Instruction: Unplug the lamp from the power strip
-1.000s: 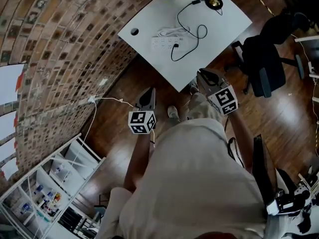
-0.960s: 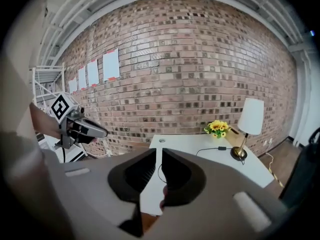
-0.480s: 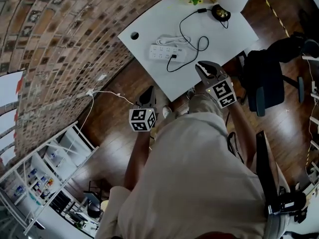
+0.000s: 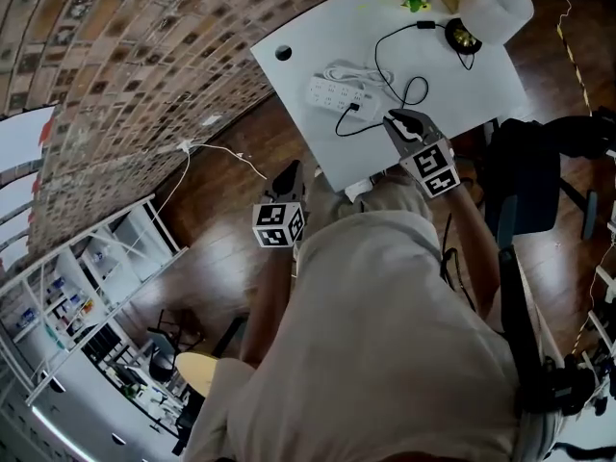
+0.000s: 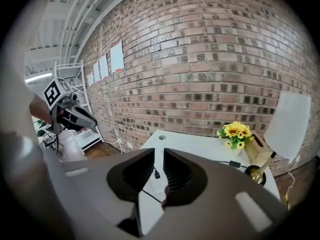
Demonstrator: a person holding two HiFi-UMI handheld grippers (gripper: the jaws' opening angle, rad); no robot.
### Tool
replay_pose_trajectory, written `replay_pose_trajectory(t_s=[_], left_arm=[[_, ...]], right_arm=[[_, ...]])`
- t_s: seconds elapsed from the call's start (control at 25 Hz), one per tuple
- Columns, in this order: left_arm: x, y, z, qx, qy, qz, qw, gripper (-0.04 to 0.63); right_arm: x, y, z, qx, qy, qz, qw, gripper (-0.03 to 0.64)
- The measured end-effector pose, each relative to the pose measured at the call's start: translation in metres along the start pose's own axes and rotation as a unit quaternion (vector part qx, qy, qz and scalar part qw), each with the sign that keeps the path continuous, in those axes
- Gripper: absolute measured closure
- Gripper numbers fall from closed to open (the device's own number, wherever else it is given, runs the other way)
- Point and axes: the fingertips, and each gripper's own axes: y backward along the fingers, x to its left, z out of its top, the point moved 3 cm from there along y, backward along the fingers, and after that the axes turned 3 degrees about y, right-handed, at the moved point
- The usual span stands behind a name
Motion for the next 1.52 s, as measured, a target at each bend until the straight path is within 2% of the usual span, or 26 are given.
replay_pose_trajectory(t_s=[0.16, 0.32, 0.48, 0.68, 0.84, 1.04, 1.16, 1.36, 1.52], left_arm=[[0.007, -0.019, -0.001, 0.009, 0.002, -0.002, 1.0000, 0.589], [0.016, -0.053, 0.000, 0.025, -0.009, -0.022, 0.9994, 0.589], [0.017, -0.105, -0.006, 0.065, -0.056, -0.056, 0.9947, 0.570], [0.023, -0.169, -0.015, 0.123, -0.123, -0.091, 0.9805, 0.565], [0.023, -0.210, -0.025, 0.167, -0.181, -0.119, 0.9619, 0.565], [0.021, -0.248, -0.044, 0.210, -0.261, -0.142, 0.9314, 0.568], [0.023, -0.264, -0.056, 0.235, -0.295, -0.149, 0.9139, 0.572], [0.025, -0.278, -0.066, 0.254, -0.343, -0.157, 0.8906, 0.587], [0.026, -0.284, -0.068, 0.252, -0.405, -0.156, 0.8650, 0.589]], right_arm=[[-0.002, -0.019, -0.005, 0.022, 0.014, 0.015, 1.000, 0.570], [0.000, -0.040, -0.015, 0.059, 0.034, 0.032, 0.997, 0.539], [0.006, -0.056, -0.030, 0.104, 0.066, 0.036, 0.992, 0.531], [0.014, -0.083, -0.044, 0.144, 0.086, 0.042, 0.985, 0.526], [0.019, -0.107, -0.060, 0.174, 0.106, 0.050, 0.978, 0.523], [0.022, -0.138, -0.085, 0.205, 0.123, 0.055, 0.969, 0.519], [0.024, -0.156, -0.100, 0.225, 0.139, 0.059, 0.963, 0.518], [0.027, -0.176, -0.118, 0.246, 0.152, 0.068, 0.955, 0.516], [0.025, -0.188, -0.130, 0.257, 0.157, 0.071, 0.951, 0.512]])
